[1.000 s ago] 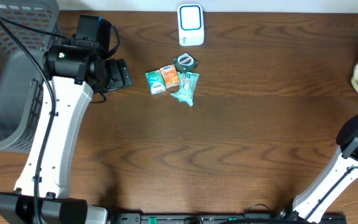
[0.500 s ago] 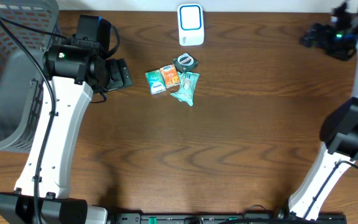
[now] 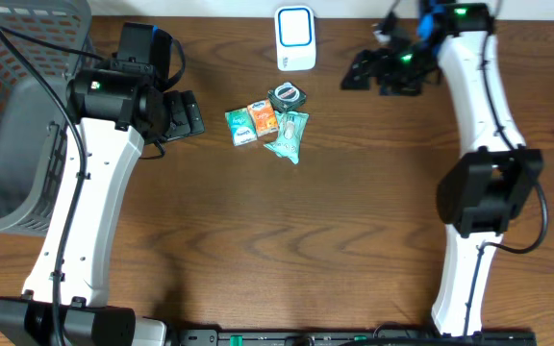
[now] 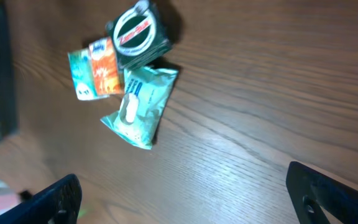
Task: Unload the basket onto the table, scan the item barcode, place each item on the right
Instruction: 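Move the right gripper to the mint-green wipes packet by the scanner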
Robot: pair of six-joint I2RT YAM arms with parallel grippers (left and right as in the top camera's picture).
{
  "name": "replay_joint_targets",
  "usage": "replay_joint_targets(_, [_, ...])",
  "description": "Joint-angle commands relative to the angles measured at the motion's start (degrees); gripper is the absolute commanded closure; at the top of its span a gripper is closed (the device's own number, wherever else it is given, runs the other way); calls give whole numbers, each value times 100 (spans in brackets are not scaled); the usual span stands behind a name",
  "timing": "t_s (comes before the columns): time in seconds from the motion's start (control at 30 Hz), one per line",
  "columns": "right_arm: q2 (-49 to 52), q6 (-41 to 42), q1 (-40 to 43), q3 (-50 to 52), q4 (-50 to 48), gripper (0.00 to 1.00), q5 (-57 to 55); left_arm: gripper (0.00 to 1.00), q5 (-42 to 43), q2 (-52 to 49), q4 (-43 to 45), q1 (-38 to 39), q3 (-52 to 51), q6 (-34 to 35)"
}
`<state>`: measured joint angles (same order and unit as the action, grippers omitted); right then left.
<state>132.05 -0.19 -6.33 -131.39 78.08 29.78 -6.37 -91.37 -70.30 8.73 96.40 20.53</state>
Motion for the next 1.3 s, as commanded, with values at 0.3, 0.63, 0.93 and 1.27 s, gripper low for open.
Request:
replay_joint_targets(0.3, [37,175,-1899,-7,-385,1,-1392,2,-74,39,-17,-15,52,-57])
replay_joint_targets(0.63, [37,186,-2684,-7,-675,1,-1425,2,-74,39,-17,-15,52,-57])
replay_joint_targets(0.93, [37,186,-2983,-7,-693,1,-1412,2,-74,39,-17,-15,52,-57])
replay_joint_targets(1.27, [42,575,-2964,-7,-629,1,-1941,2,-74,39,-17,-15,52,-57])
